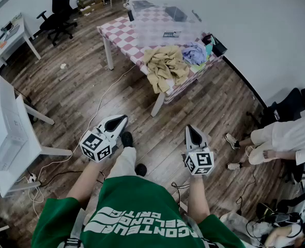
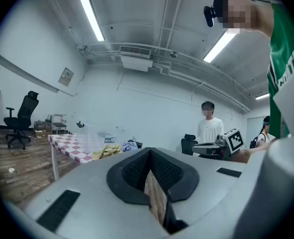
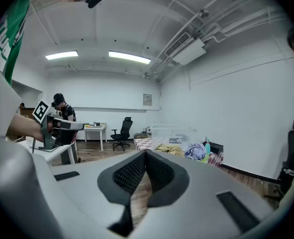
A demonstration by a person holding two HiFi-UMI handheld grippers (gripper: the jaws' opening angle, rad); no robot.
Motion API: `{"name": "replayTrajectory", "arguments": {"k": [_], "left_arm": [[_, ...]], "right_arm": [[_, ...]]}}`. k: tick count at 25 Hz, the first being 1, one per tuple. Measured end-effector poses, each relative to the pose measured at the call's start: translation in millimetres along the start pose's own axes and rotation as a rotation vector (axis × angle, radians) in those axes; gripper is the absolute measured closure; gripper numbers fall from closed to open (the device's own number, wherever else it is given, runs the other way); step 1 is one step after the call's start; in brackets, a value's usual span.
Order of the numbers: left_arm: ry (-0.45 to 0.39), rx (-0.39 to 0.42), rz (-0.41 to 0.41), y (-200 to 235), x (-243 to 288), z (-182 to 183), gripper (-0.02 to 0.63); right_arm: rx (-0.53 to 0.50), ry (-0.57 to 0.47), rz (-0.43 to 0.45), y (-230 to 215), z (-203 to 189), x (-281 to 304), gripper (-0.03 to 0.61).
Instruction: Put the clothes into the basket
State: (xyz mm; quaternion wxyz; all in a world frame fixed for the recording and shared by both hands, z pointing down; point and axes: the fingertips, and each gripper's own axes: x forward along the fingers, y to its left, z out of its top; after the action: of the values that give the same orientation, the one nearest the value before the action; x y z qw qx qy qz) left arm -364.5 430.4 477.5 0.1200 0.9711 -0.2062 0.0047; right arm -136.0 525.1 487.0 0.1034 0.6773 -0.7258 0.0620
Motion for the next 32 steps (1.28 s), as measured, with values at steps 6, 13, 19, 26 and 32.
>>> {"name": "replayTrajectory", "arguments": {"k": [6, 13, 19, 26, 32], "left_arm": [[0.012, -0.009, -0.019, 24, 25, -2, 0.611], [0.020, -0.012, -0.073, 77, 88, 11, 0.611], [0.016, -0.011, -0.125, 132, 152, 28, 0.611], [0.046, -0.007, -0.205, 179, 205, 42, 0.611], [0.073, -0.016, -0.243, 199, 234, 44, 0.611]], "right_arm": [[-0.009, 0.011, -0.019, -12, 2, 24, 0.569], [-0.029, 0.033, -0.075, -43, 17, 81, 0.569], [-0.040, 0.053, -0.118, -73, 37, 148, 0.569], [-0.021, 0.060, -0.172, -93, 54, 208, 0.569], [-0.016, 0.068, -0.189, -102, 58, 237, 0.569]]}}
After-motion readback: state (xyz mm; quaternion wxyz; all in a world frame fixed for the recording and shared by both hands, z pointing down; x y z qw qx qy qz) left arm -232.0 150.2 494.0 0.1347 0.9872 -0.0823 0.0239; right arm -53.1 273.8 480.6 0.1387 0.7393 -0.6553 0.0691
